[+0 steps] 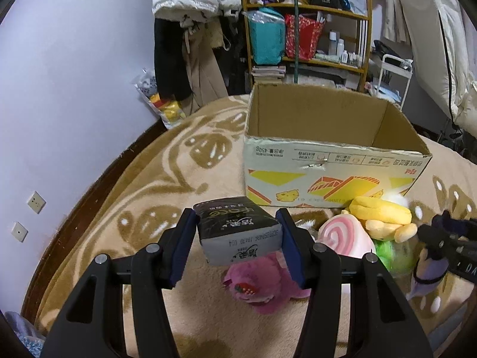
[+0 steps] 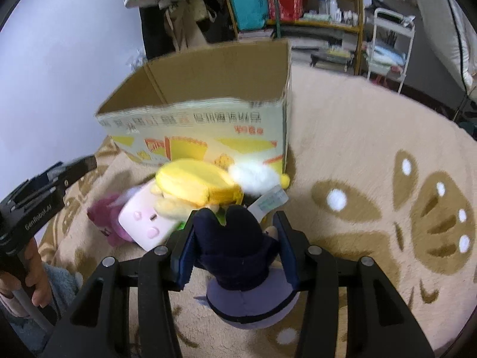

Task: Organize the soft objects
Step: 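Lift the doll with the right tool while the left tool carries the black packet over the box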

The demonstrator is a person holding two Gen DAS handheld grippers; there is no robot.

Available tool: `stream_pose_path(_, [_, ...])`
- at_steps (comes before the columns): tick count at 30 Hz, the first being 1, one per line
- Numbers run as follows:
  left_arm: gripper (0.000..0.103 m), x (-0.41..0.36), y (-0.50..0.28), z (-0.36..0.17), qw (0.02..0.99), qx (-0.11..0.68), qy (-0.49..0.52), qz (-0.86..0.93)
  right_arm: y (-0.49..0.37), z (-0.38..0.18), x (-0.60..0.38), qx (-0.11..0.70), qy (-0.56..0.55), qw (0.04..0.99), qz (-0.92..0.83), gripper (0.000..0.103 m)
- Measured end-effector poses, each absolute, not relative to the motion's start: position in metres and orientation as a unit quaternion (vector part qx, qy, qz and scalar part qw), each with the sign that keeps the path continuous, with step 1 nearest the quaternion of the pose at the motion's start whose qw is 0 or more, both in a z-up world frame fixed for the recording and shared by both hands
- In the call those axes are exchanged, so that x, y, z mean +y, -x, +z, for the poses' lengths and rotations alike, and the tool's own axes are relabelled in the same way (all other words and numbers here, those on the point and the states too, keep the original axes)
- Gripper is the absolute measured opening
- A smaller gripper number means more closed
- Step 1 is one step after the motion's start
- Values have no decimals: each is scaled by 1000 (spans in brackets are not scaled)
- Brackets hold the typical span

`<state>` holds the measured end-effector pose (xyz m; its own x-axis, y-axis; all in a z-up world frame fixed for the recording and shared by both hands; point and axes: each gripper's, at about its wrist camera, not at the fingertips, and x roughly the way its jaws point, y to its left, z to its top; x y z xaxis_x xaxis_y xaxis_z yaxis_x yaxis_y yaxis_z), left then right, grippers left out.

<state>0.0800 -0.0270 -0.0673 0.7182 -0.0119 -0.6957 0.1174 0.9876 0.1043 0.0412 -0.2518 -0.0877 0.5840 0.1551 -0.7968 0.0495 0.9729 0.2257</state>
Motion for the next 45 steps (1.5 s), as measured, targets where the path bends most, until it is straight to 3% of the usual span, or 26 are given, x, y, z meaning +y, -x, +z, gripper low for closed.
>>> stream_pose_path(6, [54, -26, -63, -54, 936, 342, -81, -28, -27, -62, -256, 397, -115, 910, 28, 49])
stream_pose_path(12, [47, -28, -47, -39, 950, 295, -94, -36, -6, -27, -249, 308, -89, 947, 27, 49])
stream_pose_path(15, [37, -28, -52, -42, 940, 323, -84, -69, -2, -19, -242, 286, -72, 955, 28, 49])
stream_pose_path(20, [38, -20, -65, -50, 931, 355, -71, -54, -5, -19, -235, 292, -59, 954, 31, 49])
stream_pose_path(23, [42, -11, -76, -54, 923, 378, -54, -47, -4, -20, -235, 294, -59, 954, 31, 49])
stream_pose_path(25, [58, -5, -84, -57, 918, 390, -48, -43, -5, -22, -236, 296, -61, 953, 30, 49])
stream_pose_path(34, [73, 18, -120, -74, 902, 431, -16, -9, -13, -29, -240, 302, -66, 950, 36, 49])
stream_pose_path(45, [73, 31, -136, -114, 859, 511, 8, 32, -21, -33, -247, 311, -76, 946, 41, 49])
